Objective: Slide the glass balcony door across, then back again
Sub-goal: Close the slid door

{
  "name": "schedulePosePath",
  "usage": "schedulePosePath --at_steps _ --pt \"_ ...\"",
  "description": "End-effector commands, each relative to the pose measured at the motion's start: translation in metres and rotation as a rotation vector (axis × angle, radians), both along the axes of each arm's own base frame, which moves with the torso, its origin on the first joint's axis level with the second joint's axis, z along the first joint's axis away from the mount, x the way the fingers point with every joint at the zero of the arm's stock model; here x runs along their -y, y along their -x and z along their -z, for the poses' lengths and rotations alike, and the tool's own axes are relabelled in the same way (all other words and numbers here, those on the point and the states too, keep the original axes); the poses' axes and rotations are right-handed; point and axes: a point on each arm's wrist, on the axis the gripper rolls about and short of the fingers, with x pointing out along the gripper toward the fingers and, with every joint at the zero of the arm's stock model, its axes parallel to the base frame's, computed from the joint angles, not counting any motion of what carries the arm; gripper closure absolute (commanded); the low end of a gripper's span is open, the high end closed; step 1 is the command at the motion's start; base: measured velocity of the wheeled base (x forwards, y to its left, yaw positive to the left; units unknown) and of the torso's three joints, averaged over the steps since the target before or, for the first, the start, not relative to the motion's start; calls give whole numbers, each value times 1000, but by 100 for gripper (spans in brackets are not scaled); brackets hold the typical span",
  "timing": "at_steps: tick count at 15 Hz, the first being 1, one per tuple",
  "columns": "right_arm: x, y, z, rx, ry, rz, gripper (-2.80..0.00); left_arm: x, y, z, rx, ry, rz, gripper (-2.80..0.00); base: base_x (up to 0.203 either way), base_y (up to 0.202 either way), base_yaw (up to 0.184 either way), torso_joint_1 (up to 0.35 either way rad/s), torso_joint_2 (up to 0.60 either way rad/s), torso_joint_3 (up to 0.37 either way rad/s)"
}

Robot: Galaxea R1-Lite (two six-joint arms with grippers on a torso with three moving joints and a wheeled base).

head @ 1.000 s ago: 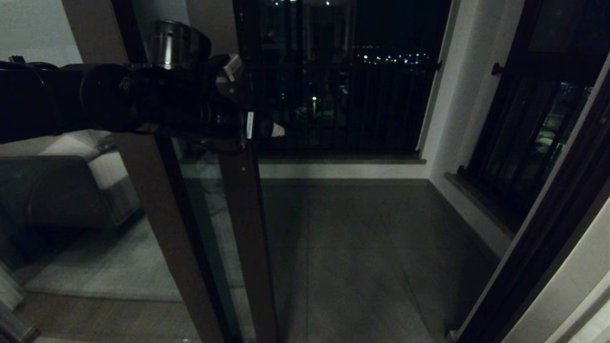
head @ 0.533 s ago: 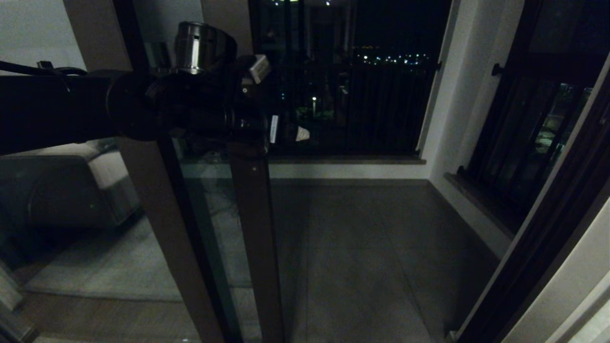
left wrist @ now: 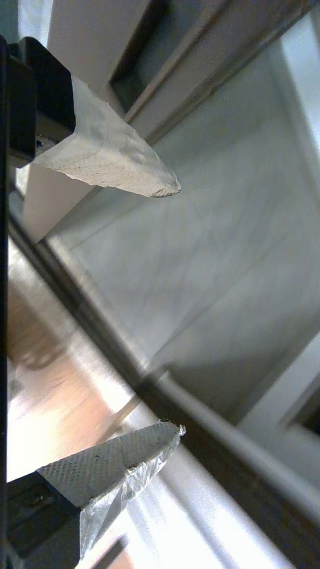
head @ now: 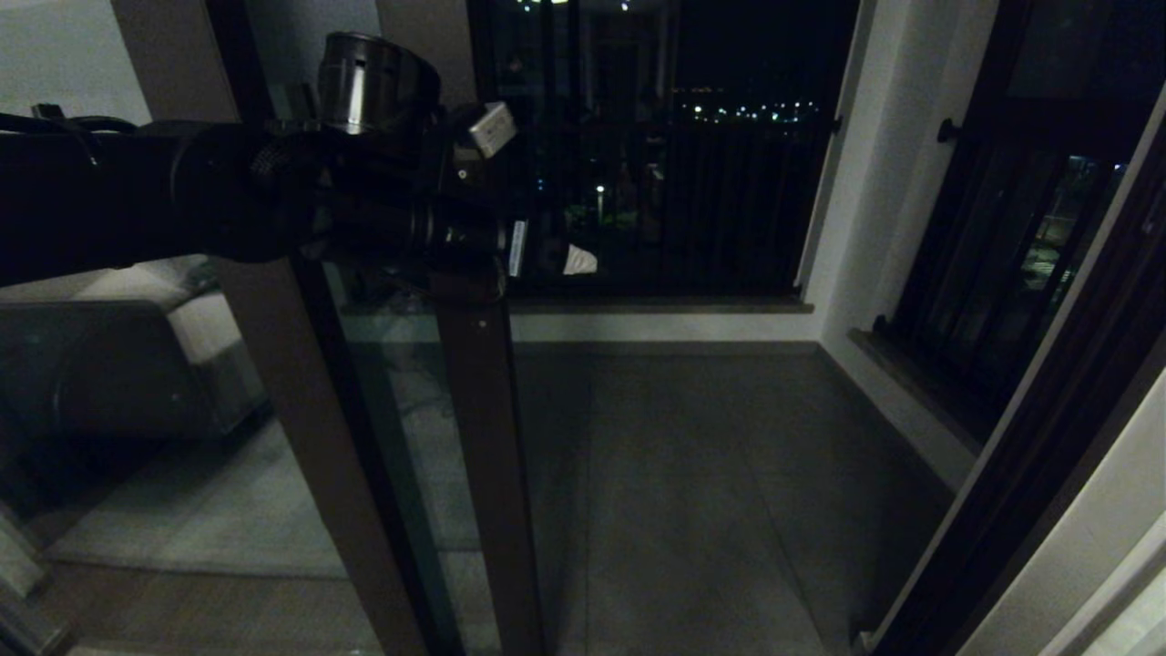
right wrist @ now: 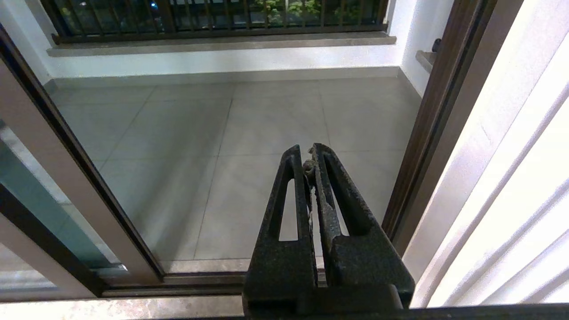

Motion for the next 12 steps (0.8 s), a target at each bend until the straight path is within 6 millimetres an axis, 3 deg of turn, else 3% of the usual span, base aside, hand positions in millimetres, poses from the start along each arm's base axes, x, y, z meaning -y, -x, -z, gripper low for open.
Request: schedulePosePath --at_steps 1,5,12 --pt "0 0 0 1 0 0 0 -25 1 -11 12 21 -19 -280 0 0 0 0 0 0" --pt "0 0 0 -2 0 0 0 -57 -14 -7 12 23 -22 -280 0 0 0 0 0 0" --pt "0 0 0 -2 2 0 0 -55 -26 5 -9 14 -25 -280 0 0 0 0 0 0"
